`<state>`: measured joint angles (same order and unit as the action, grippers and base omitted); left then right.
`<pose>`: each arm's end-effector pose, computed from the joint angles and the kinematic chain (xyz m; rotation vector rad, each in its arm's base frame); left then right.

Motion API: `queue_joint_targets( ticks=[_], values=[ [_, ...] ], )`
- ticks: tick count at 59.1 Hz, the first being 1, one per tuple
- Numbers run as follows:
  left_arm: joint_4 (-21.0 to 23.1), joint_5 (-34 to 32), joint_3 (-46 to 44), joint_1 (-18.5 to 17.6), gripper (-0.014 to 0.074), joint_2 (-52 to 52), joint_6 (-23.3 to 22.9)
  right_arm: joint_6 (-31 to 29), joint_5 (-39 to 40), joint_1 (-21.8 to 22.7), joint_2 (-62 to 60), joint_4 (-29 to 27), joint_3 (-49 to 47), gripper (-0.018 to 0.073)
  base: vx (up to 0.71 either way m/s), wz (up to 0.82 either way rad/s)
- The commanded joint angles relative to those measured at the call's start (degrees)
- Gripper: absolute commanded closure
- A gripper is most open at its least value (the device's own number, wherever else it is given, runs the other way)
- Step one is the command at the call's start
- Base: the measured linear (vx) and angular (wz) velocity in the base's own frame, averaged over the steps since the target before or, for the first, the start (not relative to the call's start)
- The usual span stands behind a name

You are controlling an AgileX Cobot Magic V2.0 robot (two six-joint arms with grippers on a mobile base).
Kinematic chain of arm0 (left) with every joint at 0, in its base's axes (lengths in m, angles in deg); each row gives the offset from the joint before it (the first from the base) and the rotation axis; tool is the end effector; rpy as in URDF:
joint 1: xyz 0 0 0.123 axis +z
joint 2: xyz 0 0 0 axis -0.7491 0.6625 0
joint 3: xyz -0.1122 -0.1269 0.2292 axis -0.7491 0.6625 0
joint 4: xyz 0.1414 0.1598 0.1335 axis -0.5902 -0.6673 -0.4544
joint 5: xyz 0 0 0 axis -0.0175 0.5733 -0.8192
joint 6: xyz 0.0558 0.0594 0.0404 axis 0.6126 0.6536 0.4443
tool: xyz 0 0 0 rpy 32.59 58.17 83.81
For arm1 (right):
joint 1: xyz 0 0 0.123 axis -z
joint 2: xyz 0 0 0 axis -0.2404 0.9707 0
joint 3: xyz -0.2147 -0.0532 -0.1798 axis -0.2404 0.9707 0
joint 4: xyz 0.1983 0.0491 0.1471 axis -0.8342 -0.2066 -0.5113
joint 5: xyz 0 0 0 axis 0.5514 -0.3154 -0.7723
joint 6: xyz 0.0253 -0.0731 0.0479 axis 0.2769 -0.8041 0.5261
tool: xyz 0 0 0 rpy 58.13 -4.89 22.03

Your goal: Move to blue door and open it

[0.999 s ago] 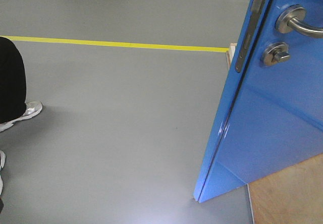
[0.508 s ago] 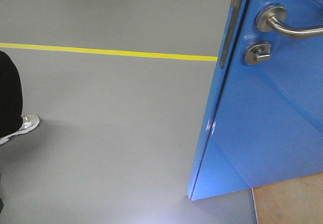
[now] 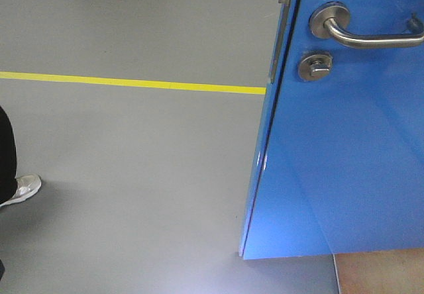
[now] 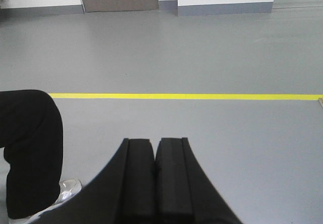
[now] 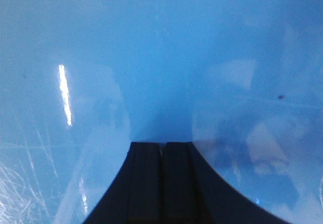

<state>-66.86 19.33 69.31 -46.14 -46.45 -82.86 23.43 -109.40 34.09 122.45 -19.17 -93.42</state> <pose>0.0527 0.0021 0.1719 -0.0102 1.8638 0.0496 0.2898 -0.0460 0.4309 1.0405 1.4981 1.3876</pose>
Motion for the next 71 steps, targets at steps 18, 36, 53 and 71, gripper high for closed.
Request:
queue_joint_targets(
  ticks=[18,36,53,71],
  values=[
    [0.0,-4.5,0.2,0.1,0.0526,-0.8,-0.2,-0.6,2.4,0.0,-0.9,-2.7,-1.8,0.0554,0.22,-0.03],
    [0.0,-4.5,0.2,0.1,0.0526,-0.8,-0.2,-0.6,2.4,0.0,-0.9,-2.7,-1.8,0.0554,0.16,-0.06],
    [0.0,-4.5,0.2,0.1,0.0526,-0.8,-0.2,-0.6,2.4,0.0,-0.9,-2.7,-1.8,0.0554,0.10,-0.08],
    [0.0,-4.5,0.2,0.1,0.0526,-0.8,-0.2,-0.6,2.4,0.0,-0.9,-2.7,-1.8,0.0554,0.05,-0.05]
  ],
)
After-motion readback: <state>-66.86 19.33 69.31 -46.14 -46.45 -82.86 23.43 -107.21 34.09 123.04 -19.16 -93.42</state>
